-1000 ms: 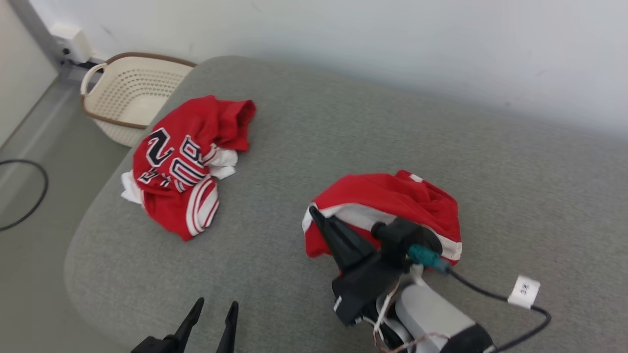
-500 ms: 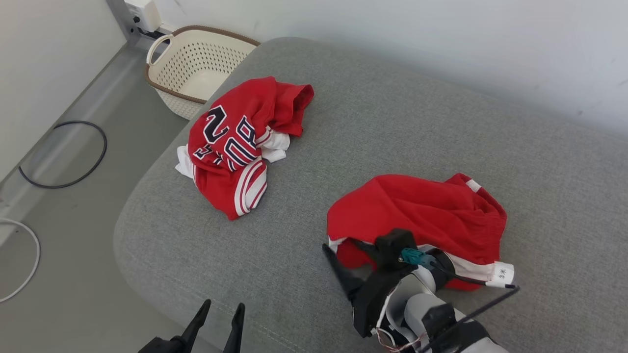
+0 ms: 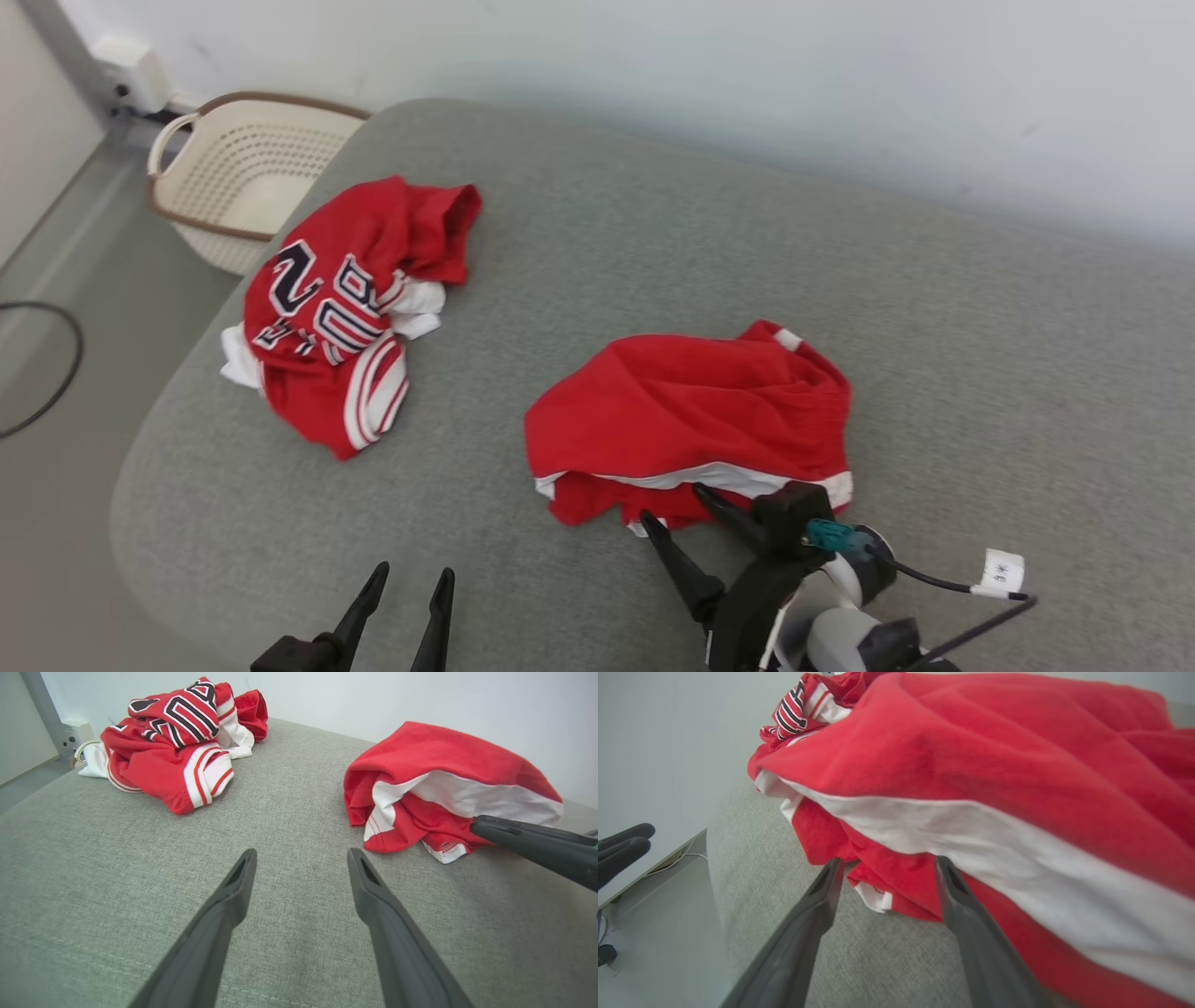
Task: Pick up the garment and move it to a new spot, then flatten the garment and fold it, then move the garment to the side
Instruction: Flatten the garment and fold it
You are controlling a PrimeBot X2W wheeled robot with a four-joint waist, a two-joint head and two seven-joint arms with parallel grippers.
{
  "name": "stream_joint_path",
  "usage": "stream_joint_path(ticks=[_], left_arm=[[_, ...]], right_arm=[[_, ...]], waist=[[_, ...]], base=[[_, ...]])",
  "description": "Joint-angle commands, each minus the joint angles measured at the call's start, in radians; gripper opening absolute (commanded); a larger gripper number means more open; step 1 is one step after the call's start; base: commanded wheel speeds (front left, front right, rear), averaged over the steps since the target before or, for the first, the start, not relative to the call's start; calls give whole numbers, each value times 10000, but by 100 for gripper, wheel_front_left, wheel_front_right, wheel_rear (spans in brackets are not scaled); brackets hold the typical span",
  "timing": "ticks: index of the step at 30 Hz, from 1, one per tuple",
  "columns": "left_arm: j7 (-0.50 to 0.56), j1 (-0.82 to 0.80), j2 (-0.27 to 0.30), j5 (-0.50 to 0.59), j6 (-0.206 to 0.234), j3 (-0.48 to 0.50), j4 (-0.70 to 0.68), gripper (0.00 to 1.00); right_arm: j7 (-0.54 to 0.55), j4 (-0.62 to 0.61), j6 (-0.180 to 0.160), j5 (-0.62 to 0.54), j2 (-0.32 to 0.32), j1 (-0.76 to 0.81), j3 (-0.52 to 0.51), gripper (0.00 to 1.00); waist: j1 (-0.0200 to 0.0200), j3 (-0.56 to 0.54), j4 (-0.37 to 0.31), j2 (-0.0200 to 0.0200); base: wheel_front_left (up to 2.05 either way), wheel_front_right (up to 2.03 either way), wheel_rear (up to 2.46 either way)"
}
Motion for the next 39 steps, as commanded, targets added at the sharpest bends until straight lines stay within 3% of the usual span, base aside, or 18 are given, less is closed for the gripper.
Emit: stream_joint_path(ticks=[1,10,27,34,39], left_arm=[[-46,-29,4,112,-25,34,1,100],[-46,148,6,155,-73,132,69,100],[-48,35,4,53,-45,154,127,100],[-46,-50,4,101,-69,137,139,100],[-46,-91,6,15,-85,70,178,100]], right_arm=[[-51,-90,-3,-59,-67,137,-91,100],[-51,-1221,-3,-968,-711,1001,-2416,100],[-52,-1359,-3,-2180,-1056,1218,-5383,100],[-52,-1286,-3,-2428,-1115,1101,-5801,100],[-51,-767,-3,-2249,-1100,827,-5470,100]], waist=[[0,-232,-517,-1],[0,-208,-1136,-1],[0,205,-763,-1],[0,282,-774,-1],[0,369,-697,-1]], base=[[0,0,0],[0,0,0],[0,0,0],[0,0,0],[0,0,0]])
